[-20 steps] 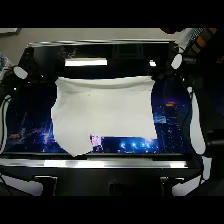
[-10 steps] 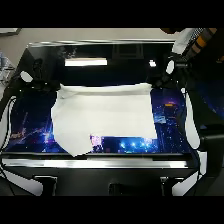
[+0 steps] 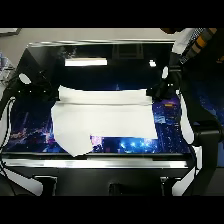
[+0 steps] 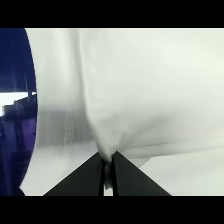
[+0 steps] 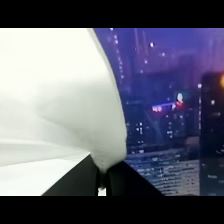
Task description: Fold the clothes and pants, and hang the long-sleeved shirts on hangers.
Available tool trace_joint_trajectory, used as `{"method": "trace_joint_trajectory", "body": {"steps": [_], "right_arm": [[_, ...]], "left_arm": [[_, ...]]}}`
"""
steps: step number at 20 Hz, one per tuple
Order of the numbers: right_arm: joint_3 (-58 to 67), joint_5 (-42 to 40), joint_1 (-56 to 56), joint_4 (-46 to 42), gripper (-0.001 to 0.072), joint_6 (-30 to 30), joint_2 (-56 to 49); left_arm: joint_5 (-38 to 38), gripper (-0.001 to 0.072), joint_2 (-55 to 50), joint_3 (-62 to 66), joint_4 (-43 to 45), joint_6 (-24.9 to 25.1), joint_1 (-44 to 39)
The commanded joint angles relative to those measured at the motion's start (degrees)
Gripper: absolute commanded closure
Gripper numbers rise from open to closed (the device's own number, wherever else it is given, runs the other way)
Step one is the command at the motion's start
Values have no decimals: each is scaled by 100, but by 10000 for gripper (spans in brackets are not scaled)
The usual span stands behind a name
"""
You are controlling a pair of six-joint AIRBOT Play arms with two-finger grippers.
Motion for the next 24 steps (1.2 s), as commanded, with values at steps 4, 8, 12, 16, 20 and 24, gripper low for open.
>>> {"method": "trace_joint_trajectory", "body": {"steps": [4,8,12,16,20,24], "right_arm": [[-7,531,-2,98,685,4,-284],[0,640,-2,382,426,2,-289],[0,518,-44,337,234,-345,354],[-160,647,-629,348,234,-813,1484],[-1690,345,-1668,1784,237,-1300,2629],[-3683,-433,-1858,2946,237,-1902,3589]], "left_arm": [[-728,691,-157,-2,4,-63,-59],[-754,208,-125,17,4,-459,-48],[-1043,88,317,-11,-348,-575,297],[-977,88,1478,-1110,-1023,-435,1305],[-623,96,2839,-3320,-1714,-407,2463],[-334,98,3718,-5320,-2000,-293,2789]]}}
